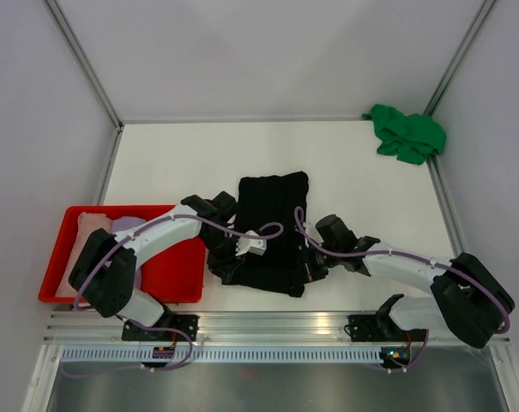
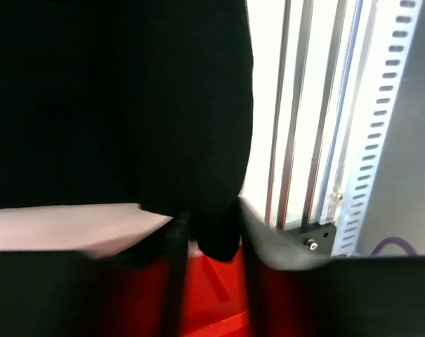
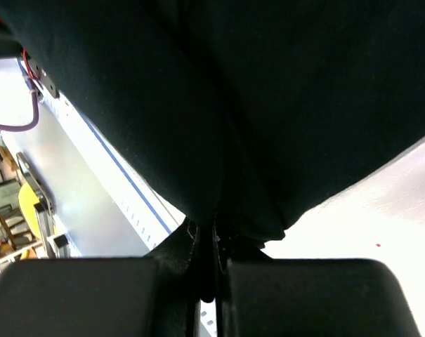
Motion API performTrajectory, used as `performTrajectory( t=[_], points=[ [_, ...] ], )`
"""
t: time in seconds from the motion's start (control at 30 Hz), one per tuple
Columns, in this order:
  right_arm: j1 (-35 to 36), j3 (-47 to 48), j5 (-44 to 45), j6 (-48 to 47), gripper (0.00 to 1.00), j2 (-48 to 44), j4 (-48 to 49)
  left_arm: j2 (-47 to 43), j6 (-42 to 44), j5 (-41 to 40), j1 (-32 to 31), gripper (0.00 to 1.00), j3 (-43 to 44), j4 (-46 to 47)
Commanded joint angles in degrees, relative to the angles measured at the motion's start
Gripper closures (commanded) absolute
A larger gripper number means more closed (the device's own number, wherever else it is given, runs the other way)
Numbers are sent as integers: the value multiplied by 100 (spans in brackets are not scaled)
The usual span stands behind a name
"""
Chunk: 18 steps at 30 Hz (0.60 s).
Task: Roll the t-shirts
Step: Roll the tshirt
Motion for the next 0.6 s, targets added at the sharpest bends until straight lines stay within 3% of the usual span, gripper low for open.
performTrajectory(
  t=[0.0, 0.03, 0.13, 0.3, 0.57],
  points=[
    [-160, 362, -285, -532, 93, 147, -197, 319, -393, -162, 18, 72, 54, 492],
    [-195, 406, -294, -629, 91, 217, -286, 399, -384, -190, 80, 85, 89, 536],
    [-432, 547, -373, -963, 80, 366, -620, 628, -297, -234, 273, 97, 194, 528],
    [-1003, 618, -355, -1114, 66, 499, -831, 962, -244, -375, 414, 98, 300, 519],
    [-1495, 609, 215, -1131, 64, 446, -1103, 1261, -366, -304, 493, 98, 370, 519]
  ],
)
